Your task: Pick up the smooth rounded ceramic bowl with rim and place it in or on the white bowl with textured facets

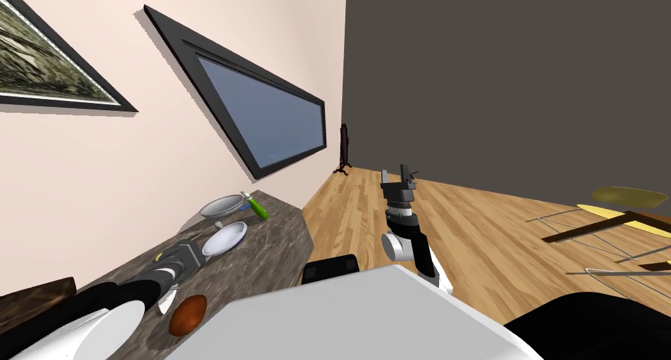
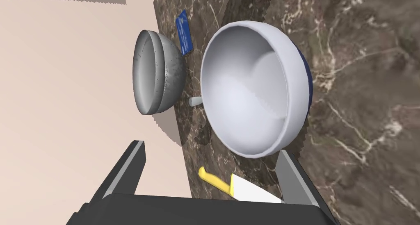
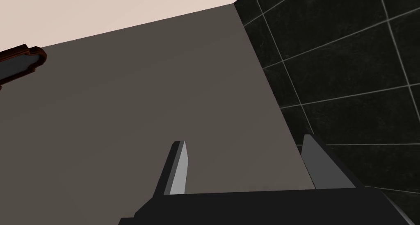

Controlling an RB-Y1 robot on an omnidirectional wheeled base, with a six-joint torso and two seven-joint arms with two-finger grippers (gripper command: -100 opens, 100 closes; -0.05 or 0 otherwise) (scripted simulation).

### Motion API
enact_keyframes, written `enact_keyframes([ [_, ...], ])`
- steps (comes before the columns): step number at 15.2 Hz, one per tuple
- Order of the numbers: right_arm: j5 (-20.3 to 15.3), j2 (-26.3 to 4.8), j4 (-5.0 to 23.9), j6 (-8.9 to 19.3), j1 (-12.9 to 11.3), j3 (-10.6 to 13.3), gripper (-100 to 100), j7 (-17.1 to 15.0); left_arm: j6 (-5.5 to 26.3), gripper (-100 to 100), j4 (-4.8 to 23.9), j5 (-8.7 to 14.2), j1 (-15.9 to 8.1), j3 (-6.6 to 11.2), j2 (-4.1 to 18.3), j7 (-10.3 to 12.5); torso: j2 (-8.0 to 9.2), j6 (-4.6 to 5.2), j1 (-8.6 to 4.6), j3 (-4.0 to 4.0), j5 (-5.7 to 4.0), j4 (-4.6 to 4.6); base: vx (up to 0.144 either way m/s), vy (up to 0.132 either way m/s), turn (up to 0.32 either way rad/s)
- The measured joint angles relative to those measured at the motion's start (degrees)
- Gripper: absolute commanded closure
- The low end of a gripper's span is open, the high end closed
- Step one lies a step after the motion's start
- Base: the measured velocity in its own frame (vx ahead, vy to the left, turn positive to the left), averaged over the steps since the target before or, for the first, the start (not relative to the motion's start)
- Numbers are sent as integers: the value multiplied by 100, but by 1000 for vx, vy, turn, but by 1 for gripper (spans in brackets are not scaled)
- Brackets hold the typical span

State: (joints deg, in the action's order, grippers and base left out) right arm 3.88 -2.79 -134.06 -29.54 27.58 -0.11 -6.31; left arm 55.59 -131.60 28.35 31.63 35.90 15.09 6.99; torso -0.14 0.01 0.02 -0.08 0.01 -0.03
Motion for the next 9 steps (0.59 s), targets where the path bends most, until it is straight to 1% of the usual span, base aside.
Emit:
enact_keyframes([
  [6, 0, 0, 0, 0, 0, 0, 0, 0, 682, -100, 76, 227, 109, 206, 82, 120, -1, -1, 1, 0, 0, 0, 30, 5, -103],
  [9, 0, 0, 0, 0, 0, 0, 0, 0, 989, -100, 159, 377, 164, 328, 168, 165, 0, 0, -1, 0, 0, 0, 28, 3, -99],
])
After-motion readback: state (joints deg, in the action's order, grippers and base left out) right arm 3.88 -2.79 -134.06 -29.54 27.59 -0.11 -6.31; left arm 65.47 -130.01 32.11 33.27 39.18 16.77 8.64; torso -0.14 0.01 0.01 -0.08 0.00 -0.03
